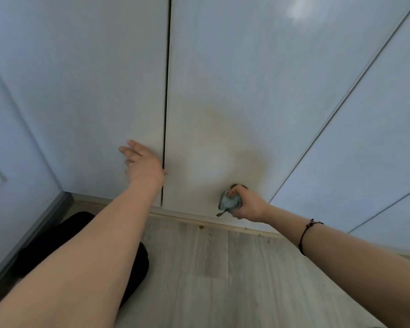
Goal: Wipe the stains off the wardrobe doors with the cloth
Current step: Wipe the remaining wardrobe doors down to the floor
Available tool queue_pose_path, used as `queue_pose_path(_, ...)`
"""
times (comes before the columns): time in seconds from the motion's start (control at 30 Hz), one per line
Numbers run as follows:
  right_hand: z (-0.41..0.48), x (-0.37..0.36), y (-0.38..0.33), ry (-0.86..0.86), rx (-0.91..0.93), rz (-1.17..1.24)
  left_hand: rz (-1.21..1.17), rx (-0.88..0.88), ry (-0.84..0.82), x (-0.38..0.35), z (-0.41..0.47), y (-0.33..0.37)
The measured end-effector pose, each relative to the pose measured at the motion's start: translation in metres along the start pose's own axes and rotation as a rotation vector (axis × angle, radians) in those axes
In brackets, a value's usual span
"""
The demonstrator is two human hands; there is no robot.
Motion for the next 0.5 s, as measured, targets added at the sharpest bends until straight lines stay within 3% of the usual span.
queue_pose_path(0.1, -0.026, 0.007, -0.029, -0.04, -0.007, 0.222, 0.098, -0.048, -0.268, 0.018, -0.019, 0.0)
queue_pose_path(0.23, -0.07, 0.02, -0.064, -0.056, 0.013, 0.547, 0.223, -0.346, -0.504, 0.052, -0.081, 0.01)
queue_pose_path(0.37, -0.112, 0.035, -0.096, -0.133, 0.049, 0.71, -0.096, -0.449, -0.756, 0.064, -0.138, 0.01)
queue_pose_path(0.5, -0.146, 0.041, -0.117, -0.132, 0.091, 0.855, -0.426, -0.663, -0.714, 0.085, -0.192, 0.04)
Point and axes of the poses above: each hand's wrist, its own z-axis towards the middle knuckle, its own x-axis out of the back of the hand, y = z × x, the point moved 3 cm from there along z, towards the middle knuckle, and after that the axes turned 3 degrees about -y, right-handed, at the moved point
